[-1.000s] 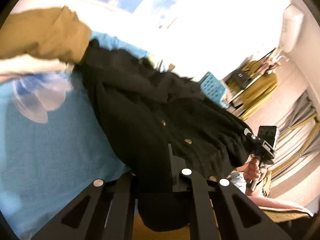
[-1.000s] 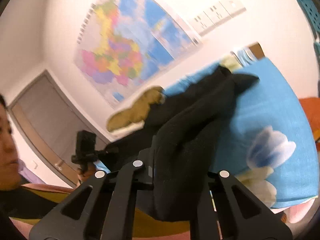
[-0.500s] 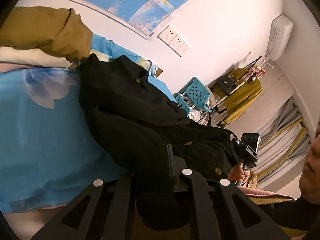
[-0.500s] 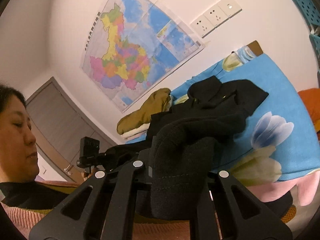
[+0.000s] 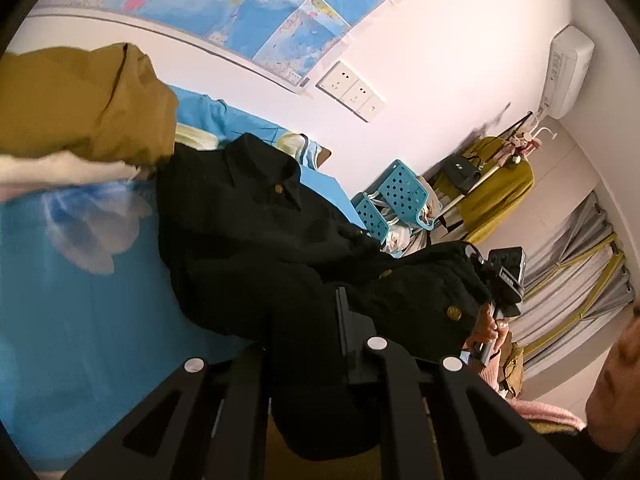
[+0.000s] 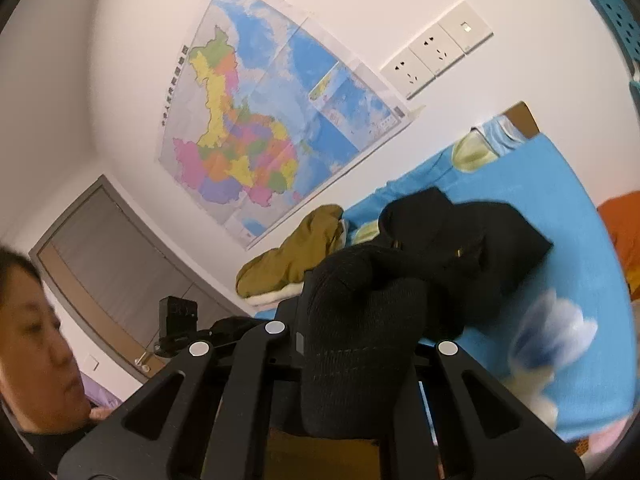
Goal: Fold large clothes
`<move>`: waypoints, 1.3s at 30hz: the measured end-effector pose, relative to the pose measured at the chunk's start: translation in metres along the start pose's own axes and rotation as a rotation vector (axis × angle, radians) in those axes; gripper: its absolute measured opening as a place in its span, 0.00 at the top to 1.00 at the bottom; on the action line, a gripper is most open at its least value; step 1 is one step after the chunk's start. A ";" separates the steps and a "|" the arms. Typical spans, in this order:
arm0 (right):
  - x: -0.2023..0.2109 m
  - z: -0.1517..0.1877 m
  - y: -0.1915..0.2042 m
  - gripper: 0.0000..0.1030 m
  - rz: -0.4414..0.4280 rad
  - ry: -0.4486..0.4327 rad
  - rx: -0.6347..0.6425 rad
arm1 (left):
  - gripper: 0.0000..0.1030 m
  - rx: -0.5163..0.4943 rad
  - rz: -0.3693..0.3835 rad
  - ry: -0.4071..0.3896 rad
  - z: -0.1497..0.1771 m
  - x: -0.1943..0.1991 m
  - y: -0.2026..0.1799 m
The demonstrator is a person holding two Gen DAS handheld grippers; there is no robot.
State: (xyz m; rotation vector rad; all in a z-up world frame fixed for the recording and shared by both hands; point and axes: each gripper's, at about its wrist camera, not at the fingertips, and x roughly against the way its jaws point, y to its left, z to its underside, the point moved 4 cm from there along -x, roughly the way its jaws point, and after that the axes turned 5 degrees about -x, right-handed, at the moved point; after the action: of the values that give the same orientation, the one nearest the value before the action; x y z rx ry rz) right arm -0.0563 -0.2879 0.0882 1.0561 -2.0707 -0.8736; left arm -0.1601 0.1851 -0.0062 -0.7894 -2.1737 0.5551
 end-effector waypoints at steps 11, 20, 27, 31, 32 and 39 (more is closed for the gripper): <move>-0.078 -0.087 -0.050 0.91 0.086 0.059 -0.113 | 0.89 0.041 -0.133 0.093 -0.104 -0.051 0.039; -0.149 -0.124 -0.133 0.90 0.190 0.161 -0.233 | 0.87 0.167 -0.211 0.208 -0.155 -0.119 0.106; -0.190 -0.129 -0.186 0.82 0.288 0.237 -0.342 | 0.87 0.257 -0.256 0.283 -0.166 -0.161 0.151; -0.187 -0.133 -0.182 0.33 0.291 0.205 -0.318 | 0.86 0.311 -0.235 0.300 -0.170 -0.171 0.166; -0.180 -0.137 -0.174 0.27 0.316 0.167 -0.263 | 0.86 0.328 -0.226 0.303 -0.170 -0.173 0.171; -0.178 -0.107 -0.094 0.26 0.345 0.175 0.108 | 0.83 0.367 -0.189 0.313 -0.171 -0.179 0.173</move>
State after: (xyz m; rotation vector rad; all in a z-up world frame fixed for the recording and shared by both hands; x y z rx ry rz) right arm 0.1492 -0.2079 0.0325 0.7650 -2.0848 -0.4843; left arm 0.1283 0.2100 -0.0911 -0.4329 -1.7663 0.6600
